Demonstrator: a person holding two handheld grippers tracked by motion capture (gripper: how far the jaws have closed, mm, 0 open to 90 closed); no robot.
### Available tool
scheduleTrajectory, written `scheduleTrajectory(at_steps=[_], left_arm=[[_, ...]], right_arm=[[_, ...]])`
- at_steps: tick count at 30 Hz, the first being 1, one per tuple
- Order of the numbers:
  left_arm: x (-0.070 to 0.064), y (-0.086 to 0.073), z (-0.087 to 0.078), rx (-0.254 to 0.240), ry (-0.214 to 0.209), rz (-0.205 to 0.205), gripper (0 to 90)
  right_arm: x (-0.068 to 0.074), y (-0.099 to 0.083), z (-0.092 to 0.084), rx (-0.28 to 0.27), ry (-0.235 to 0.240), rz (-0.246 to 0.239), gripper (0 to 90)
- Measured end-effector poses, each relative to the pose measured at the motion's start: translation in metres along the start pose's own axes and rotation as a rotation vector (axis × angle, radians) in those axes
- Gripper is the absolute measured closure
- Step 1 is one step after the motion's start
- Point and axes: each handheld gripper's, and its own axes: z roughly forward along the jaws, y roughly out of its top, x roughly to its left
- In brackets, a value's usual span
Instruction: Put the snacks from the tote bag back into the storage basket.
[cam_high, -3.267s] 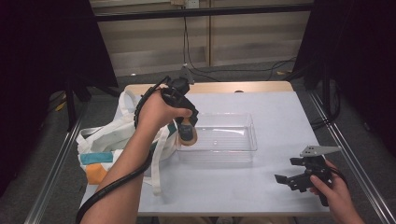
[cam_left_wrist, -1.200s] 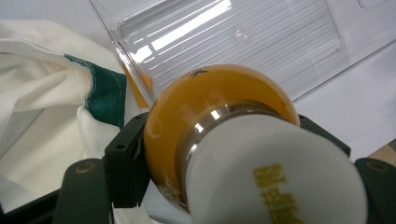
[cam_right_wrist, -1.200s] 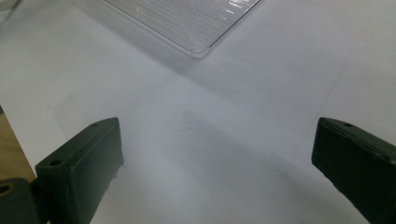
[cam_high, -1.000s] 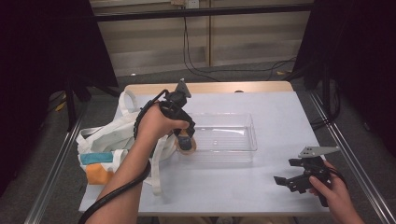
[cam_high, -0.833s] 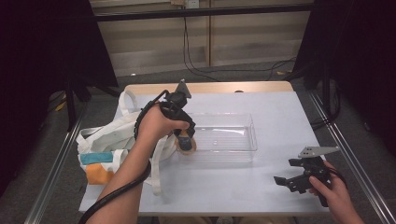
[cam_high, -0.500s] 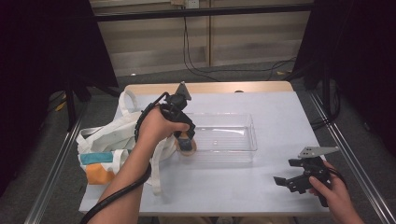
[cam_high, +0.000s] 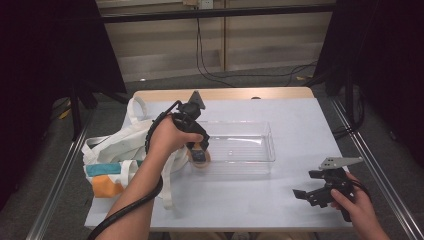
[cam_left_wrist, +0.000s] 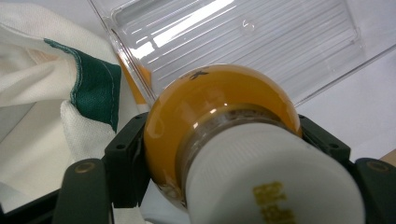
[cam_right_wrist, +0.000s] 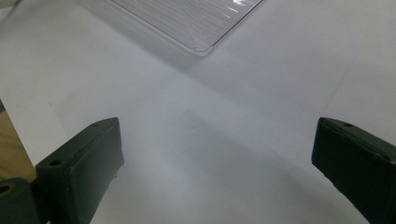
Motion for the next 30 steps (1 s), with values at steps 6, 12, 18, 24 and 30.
scheduleTrajectory(at_steps=[6,12,18,24,30], left_arm=[[0.001,0.0,0.003,0.001,-0.002,-0.003,30.3],[0.002,0.0,0.005,0.006,-0.006,-0.009,30.2],[0.003,0.0,0.008,0.009,-0.006,-0.011,30.2],[0.003,0.001,0.011,0.014,-0.004,-0.01,30.2],[0.003,0.001,0.012,0.018,-0.005,-0.008,30.2]], right_arm=[[0.0,0.0,0.0,0.002,0.001,0.0,2.0],[0.0,0.0,0.0,0.004,0.002,-0.001,2.0],[0.0,0.0,0.0,0.004,0.001,-0.003,2.0],[0.0,0.0,0.0,0.005,0.004,-0.003,2.0],[0.0,0.0,0.0,0.007,0.002,-0.004,2.0]])
